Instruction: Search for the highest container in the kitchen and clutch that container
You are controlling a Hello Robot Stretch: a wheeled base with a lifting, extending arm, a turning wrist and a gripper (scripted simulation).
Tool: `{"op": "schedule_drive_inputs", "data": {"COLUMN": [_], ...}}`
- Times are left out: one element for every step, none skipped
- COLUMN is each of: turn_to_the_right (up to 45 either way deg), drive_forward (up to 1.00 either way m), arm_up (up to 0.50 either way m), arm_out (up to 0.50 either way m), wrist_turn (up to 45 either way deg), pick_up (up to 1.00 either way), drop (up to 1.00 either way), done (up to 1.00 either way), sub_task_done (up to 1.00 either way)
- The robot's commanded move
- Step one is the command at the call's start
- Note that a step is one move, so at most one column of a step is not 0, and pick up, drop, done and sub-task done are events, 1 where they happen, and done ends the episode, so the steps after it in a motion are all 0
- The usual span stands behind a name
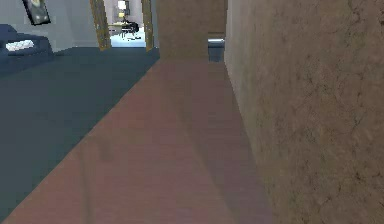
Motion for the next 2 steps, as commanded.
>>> {"op": "schedule_drive_inputs", "data": {"turn_to_the_right": [3.0, 0.0], "drive_forward": [0.00, 1.00], "arm_up": [0.00, 0.00], "arm_out": [0.00, 0.00], "wrist_turn": [0.0, 0.0], "pick_up": [0.00, 0.00], "drop": [0.00, 0.00], "done": [0.00, 0.00], "sub_task_done": [0.00, 0.00]}}
